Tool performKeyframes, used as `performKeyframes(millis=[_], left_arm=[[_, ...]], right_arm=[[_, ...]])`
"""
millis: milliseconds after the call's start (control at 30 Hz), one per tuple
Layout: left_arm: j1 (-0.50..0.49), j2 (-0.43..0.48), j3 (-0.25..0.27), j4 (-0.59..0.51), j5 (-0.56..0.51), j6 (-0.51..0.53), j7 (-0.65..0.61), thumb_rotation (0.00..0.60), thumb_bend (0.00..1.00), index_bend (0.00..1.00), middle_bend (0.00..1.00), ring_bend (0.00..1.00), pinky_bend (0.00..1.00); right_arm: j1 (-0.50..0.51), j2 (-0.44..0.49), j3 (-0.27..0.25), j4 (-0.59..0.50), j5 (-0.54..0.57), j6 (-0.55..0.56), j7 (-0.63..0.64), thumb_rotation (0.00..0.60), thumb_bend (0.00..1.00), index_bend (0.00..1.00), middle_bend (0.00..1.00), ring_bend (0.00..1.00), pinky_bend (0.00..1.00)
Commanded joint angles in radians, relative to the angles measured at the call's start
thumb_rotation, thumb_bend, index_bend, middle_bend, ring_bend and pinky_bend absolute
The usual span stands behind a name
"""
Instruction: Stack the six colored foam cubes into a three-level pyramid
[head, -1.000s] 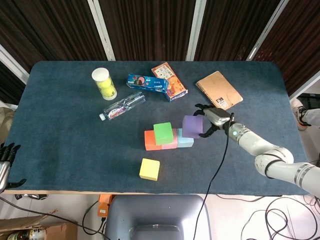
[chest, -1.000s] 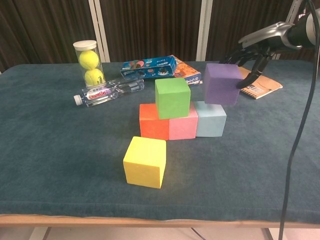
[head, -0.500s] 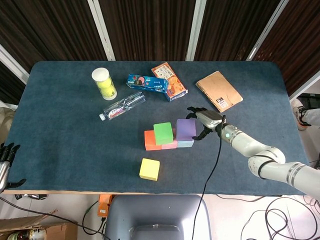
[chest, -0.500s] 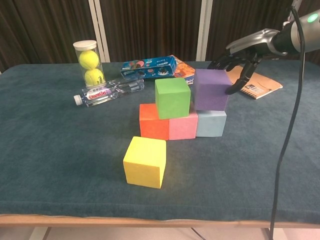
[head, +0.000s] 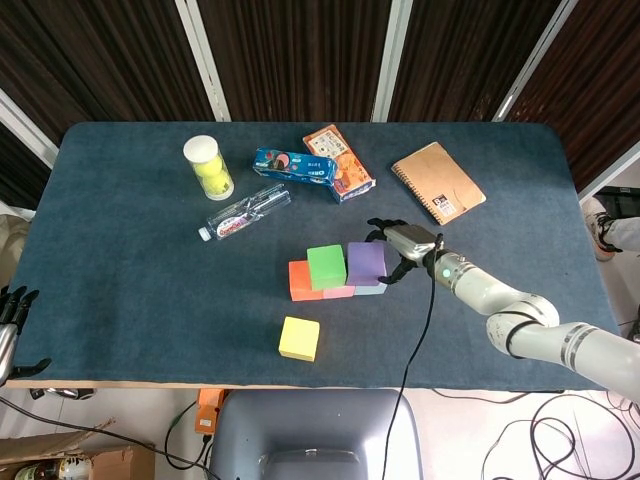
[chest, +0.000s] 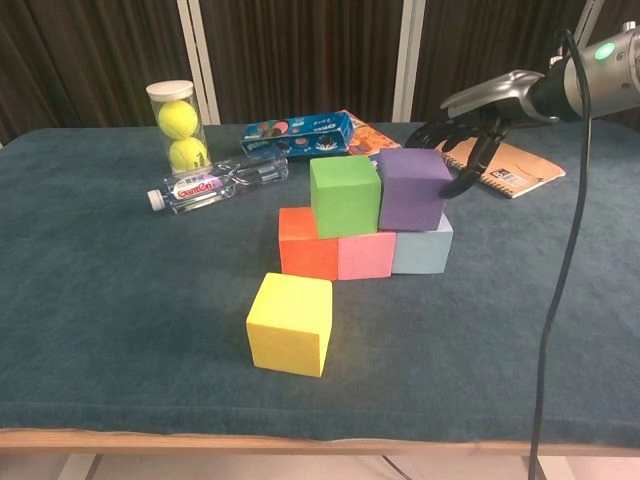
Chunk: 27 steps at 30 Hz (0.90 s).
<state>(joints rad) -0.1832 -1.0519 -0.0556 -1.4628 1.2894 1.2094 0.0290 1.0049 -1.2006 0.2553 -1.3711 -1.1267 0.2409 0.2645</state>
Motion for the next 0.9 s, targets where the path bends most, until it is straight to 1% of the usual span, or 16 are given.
performKeyframes(millis=[33, 200, 300, 333, 433, 600, 800, 900], left_arm=[[-0.001, 0.0, 0.0, -0.001, 0.001, 0.001, 0.0, 0.582, 0.12, 0.05, 0.0, 0.0, 0.11], [0.0, 0.004, 0.0, -0.003, 0.001, 0.003, -0.001, 0.583, 0.12, 0.05, 0.0, 0.0, 0.11], [0.001, 0.005, 0.001, -0.005, 0.001, 0.001, -0.001, 0.585, 0.12, 0.05, 0.0, 0.0, 0.11], [0.001, 0.004, 0.001, -0.005, 0.001, 0.002, -0.001, 0.585, 0.12, 0.05, 0.0, 0.0, 0.11], [0.003, 0.006, 0.002, -0.007, 0.003, 0.006, -0.001, 0.584, 0.12, 0.05, 0.0, 0.0, 0.11], [0.004, 0.009, 0.002, -0.012, 0.005, 0.012, 0.0, 0.583, 0.12, 0.05, 0.0, 0.0, 0.11], [0.004, 0.007, 0.003, -0.013, 0.007, 0.012, 0.002, 0.583, 0.12, 0.05, 0.0, 0.0, 0.11], [0.004, 0.007, 0.003, -0.013, 0.006, 0.012, 0.002, 0.585, 0.12, 0.05, 0.0, 0.0, 0.11]], right_arm=[[0.004, -0.003, -0.004, 0.003, 0.003, 0.001, 0.002, 0.6, 0.38, 0.35, 0.0, 0.0, 0.0], [0.013, -0.006, -0.014, 0.004, 0.011, 0.004, 0.002, 0.6, 0.39, 0.27, 0.0, 0.0, 0.0], [0.018, -0.009, -0.02, 0.004, 0.017, 0.005, 0.002, 0.6, 0.38, 0.18, 0.0, 0.0, 0.0], [0.02, -0.009, -0.022, 0.004, 0.019, 0.004, 0.001, 0.6, 0.38, 0.14, 0.0, 0.0, 0.0], [0.024, -0.01, -0.027, 0.002, 0.025, 0.006, 0.002, 0.6, 0.38, 0.08, 0.0, 0.0, 0.0], [0.026, -0.002, -0.034, -0.008, 0.035, 0.007, 0.005, 0.6, 0.38, 0.03, 0.0, 0.0, 0.0], [0.019, 0.012, -0.04, -0.021, 0.042, 0.022, 0.009, 0.6, 0.38, 0.0, 0.0, 0.0, 0.0], [0.0, 0.021, -0.039, -0.031, 0.046, 0.06, 0.013, 0.6, 0.29, 0.0, 0.0, 0.0, 0.0]])
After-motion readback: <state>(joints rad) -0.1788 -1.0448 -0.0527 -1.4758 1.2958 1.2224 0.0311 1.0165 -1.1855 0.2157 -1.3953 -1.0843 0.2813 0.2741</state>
